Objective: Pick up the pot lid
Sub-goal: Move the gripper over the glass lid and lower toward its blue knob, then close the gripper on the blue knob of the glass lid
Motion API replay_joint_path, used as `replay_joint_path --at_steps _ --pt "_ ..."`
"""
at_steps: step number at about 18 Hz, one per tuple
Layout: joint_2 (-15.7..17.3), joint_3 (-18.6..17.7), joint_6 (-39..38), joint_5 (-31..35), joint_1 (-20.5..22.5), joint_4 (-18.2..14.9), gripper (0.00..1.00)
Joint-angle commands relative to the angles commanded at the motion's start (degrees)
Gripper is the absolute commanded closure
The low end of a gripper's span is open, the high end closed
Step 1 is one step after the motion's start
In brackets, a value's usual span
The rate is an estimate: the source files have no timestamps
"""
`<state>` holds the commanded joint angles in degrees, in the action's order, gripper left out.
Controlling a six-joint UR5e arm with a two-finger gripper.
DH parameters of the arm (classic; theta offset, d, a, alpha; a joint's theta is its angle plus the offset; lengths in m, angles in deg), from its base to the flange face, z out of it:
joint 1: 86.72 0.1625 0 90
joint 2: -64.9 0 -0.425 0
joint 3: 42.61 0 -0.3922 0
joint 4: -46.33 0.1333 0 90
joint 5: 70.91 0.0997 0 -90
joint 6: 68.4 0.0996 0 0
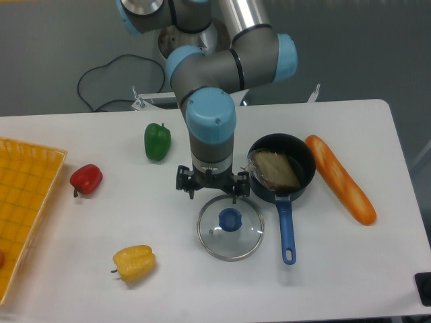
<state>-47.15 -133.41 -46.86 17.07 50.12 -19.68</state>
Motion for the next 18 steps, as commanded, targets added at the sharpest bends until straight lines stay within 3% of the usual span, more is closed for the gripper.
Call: replay_joint_path --at_steps 13,18 --pt "-6.2 0.9 -1.1 -0.7 1.4 1.8 0.0" --pt "-7.0 1.0 -1.1 -0.7 1.7 1.8 0.0"
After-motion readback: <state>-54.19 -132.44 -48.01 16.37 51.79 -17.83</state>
